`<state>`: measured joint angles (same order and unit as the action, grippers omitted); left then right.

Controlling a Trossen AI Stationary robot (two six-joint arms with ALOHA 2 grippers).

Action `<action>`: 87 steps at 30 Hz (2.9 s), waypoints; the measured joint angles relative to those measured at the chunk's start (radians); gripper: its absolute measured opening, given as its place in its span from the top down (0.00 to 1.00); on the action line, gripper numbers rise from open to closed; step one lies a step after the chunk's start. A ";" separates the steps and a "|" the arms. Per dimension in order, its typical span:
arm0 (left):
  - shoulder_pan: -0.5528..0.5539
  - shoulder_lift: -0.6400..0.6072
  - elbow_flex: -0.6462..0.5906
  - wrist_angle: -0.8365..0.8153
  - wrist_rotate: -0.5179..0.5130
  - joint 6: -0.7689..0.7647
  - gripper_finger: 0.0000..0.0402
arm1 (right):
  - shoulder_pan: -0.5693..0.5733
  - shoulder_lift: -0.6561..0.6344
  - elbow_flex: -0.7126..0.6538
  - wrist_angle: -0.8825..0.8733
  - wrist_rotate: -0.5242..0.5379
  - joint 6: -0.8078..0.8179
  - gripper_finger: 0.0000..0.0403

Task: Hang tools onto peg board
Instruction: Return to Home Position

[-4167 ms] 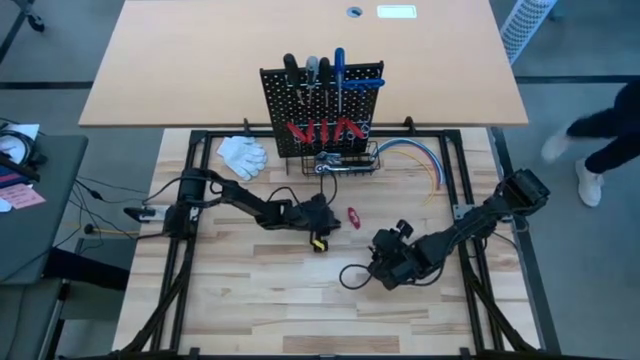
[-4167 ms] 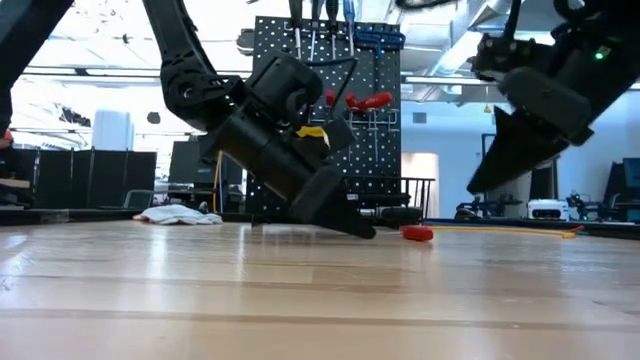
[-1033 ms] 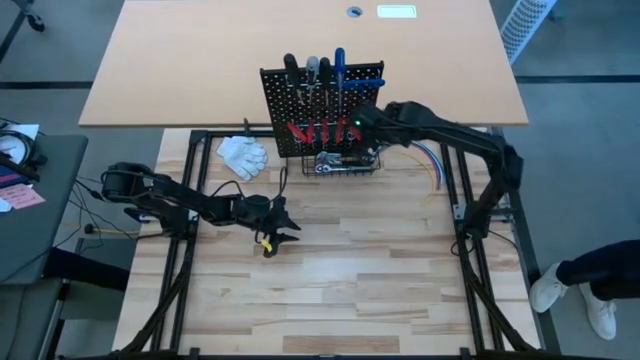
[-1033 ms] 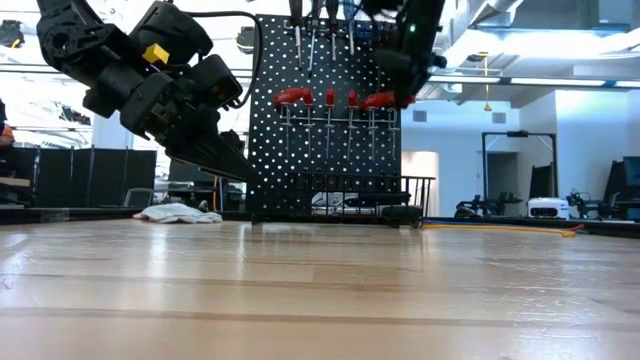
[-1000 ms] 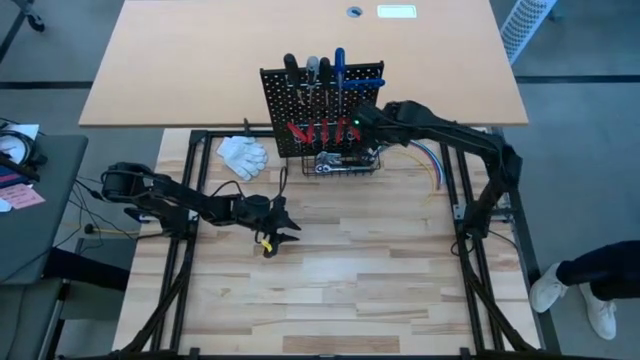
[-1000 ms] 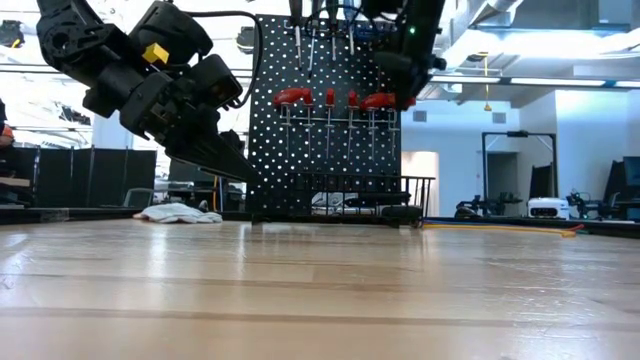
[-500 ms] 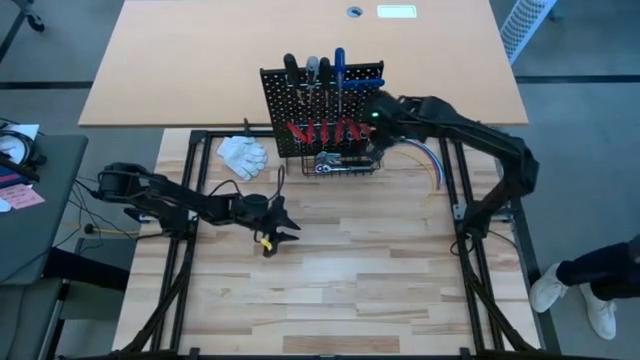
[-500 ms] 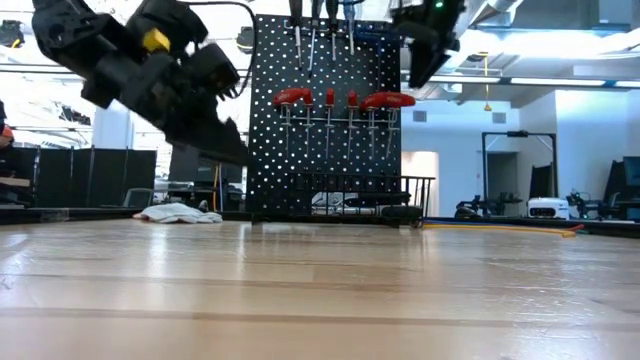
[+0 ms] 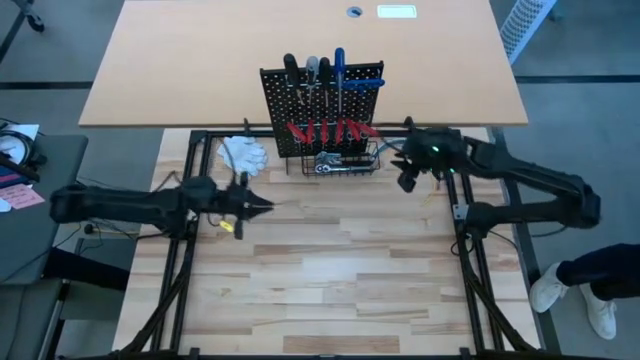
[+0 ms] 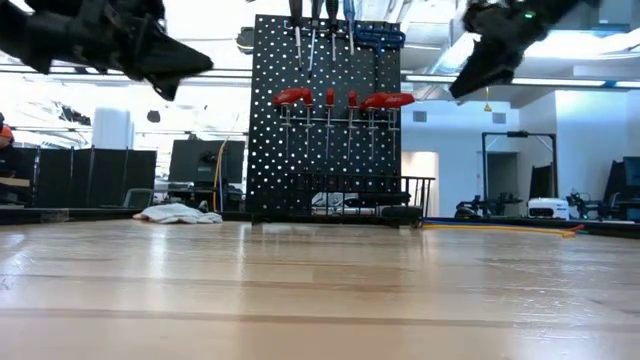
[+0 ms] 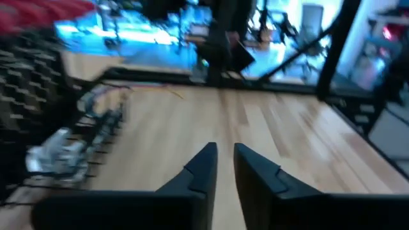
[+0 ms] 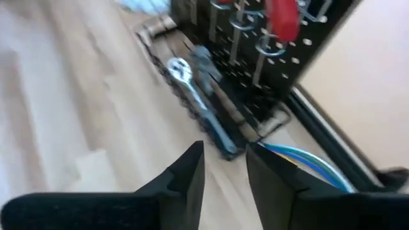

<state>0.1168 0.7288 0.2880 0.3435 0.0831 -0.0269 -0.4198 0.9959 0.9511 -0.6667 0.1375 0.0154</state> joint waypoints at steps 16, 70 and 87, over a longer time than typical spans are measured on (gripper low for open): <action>0.102 -0.544 -0.014 -0.386 0.001 -0.014 1.00 | 0.049 -0.390 -0.530 0.609 -0.377 0.073 0.98; 0.092 -0.668 -0.279 -0.295 0.003 0.002 1.00 | 0.489 -0.838 -0.944 0.695 -0.083 0.029 0.95; -0.076 -0.727 -0.281 -0.307 -0.063 0.004 1.00 | 0.520 -0.953 -0.944 0.693 -0.087 0.029 0.96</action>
<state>0.0405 0.0022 0.0074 0.0369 0.0205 -0.0229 0.1001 0.0429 0.0071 0.0261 0.0503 0.0444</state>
